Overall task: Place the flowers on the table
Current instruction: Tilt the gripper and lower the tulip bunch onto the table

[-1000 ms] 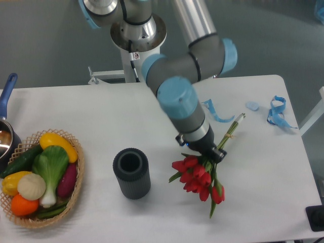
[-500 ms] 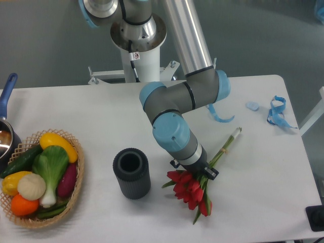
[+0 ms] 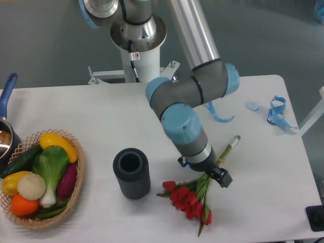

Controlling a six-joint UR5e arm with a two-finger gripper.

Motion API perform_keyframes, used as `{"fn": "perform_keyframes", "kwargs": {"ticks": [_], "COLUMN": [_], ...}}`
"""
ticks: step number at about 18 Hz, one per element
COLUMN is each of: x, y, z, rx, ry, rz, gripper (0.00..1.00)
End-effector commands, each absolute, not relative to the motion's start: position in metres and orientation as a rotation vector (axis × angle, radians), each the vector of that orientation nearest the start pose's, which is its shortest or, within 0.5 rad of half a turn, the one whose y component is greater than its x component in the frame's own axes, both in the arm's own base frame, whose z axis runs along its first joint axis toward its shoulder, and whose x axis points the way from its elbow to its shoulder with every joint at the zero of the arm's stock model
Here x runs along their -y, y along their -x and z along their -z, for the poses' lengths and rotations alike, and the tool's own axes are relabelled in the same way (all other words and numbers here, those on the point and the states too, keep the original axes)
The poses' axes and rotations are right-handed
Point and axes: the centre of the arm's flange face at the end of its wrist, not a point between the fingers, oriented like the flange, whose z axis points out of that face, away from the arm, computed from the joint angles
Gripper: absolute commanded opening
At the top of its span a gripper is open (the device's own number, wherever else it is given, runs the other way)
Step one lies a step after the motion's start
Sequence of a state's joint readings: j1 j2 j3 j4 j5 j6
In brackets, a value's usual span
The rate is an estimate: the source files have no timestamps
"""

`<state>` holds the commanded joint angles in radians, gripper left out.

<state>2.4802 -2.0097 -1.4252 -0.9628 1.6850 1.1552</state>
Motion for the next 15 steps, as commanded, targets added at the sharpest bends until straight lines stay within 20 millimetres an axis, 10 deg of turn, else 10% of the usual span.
{"fn": "perform_keyframes", "kwargs": {"ticks": [7,15], "x": [-0.437,-0.319], "y": [0.490,0.512], "z": [-0.470,-0.504], "rx": [-0.293,-0.713], "ry": [2.878,2.814], "rz": [-0.295,-0.257], "gripper": [1.00,1.00]}}
